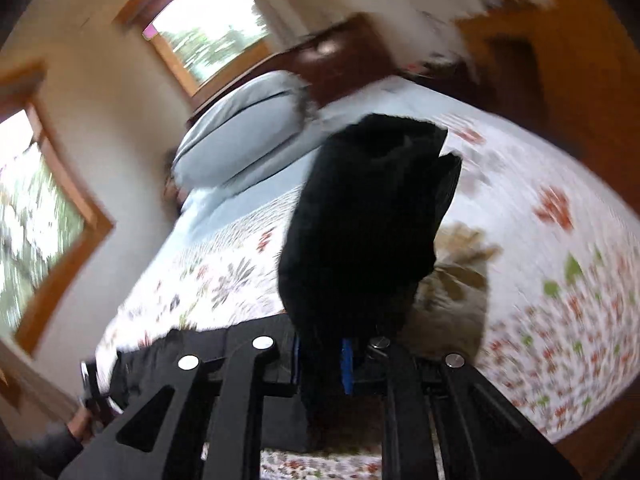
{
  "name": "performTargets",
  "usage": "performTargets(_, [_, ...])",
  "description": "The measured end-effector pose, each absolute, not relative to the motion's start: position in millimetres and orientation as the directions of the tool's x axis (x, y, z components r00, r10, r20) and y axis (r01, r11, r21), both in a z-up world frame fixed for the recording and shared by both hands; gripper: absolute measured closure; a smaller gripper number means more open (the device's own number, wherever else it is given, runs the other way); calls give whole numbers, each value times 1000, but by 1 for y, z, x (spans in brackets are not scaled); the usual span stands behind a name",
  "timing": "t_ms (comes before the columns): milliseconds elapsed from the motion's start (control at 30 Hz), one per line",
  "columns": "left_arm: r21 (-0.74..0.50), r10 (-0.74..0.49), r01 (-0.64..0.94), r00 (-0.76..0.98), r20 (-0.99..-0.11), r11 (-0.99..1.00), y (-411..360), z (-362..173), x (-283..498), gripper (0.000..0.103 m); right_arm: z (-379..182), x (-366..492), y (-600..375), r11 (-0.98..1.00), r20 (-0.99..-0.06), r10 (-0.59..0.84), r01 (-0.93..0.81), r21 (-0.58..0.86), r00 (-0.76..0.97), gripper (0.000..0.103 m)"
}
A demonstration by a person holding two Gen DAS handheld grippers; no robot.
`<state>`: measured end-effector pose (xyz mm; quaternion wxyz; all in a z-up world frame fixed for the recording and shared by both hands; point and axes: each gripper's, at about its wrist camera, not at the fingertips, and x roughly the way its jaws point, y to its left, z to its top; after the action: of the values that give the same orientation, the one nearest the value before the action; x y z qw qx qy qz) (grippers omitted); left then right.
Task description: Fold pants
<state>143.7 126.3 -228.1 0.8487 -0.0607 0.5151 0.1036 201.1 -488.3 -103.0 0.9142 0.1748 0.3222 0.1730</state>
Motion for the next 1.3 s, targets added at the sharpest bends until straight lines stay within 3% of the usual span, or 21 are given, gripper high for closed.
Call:
performTargets(300, [-48,75,-241,475,-877,969,129,-226,139,7,-104,203,-355,850,-644,498,-473,231,580,88])
performTargets(600, [-93,46,-253,495,-868,963,133,-226,137,5,-198,188,-255,768,-849,365,-639,44,381,87])
performTargets(733, [-114,34,-261,501,-865,959,135,-226,136,5,-216,177,-244,741,-877,325,-671,4,354,67])
performTargets(833, [-119,29,-260,503,-864,958,136,-226,136,5,-206,166,-245,708,-870,396,-701,86,293,37])
performTargets(867, [-121,28,-261,504,-863,958,136,-226,136,5,-200,163,-245,699,-861,422,-706,109,284,35])
performTargets(1000, [-122,30,-265,506,-862,956,136,-226,136,4,-173,160,-252,698,-804,488,-705,124,341,35])
performTargets(1133, [-114,36,-264,503,-864,958,134,-226,137,3,-184,166,-233,679,-825,438,-733,43,357,36])
performTargets(1300, [-135,22,-271,505,-863,953,136,-226,137,3,-208,184,-219,704,-855,396,-709,49,334,62])
